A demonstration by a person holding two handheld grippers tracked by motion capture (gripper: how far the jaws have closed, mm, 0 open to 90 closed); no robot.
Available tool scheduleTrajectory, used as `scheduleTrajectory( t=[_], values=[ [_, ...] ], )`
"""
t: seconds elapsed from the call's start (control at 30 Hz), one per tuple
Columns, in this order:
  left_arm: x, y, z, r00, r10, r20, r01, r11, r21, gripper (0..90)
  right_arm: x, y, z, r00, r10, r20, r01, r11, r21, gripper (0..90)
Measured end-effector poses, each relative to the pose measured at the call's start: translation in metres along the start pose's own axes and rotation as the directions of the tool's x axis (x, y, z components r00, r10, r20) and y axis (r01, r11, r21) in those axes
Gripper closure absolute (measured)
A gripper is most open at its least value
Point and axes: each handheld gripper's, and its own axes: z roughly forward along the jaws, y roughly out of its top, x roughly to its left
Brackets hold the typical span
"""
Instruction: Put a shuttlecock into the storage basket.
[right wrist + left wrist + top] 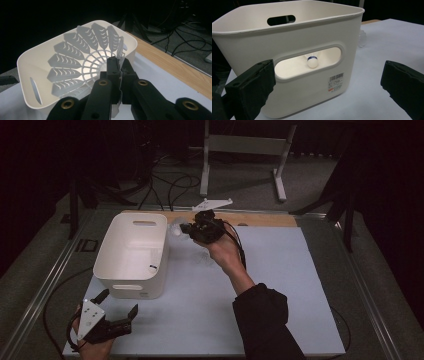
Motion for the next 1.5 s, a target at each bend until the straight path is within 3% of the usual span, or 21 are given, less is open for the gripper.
scheduleTrajectory(
  t=[1.03, 1.5],
  values=[
    [0.0, 0.0, 0.0, 1.0, 0.001, 0.002, -0.001, 1.0, 0.0, 0.3, 0.009, 0.02, 0.019, 0.9994, 0.021, -0.027, -0.022, 0.999, -0.035, 88.7],
    [0.0, 0.0, 0.0, 1.0, 0.002, 0.003, -0.002, 1.0, 0.001, 0.3, 0.021, 0.025, 0.029, 0.9981, 0.022, -0.057, -0.024, 0.999, -0.044, 88.6]
  ],
)
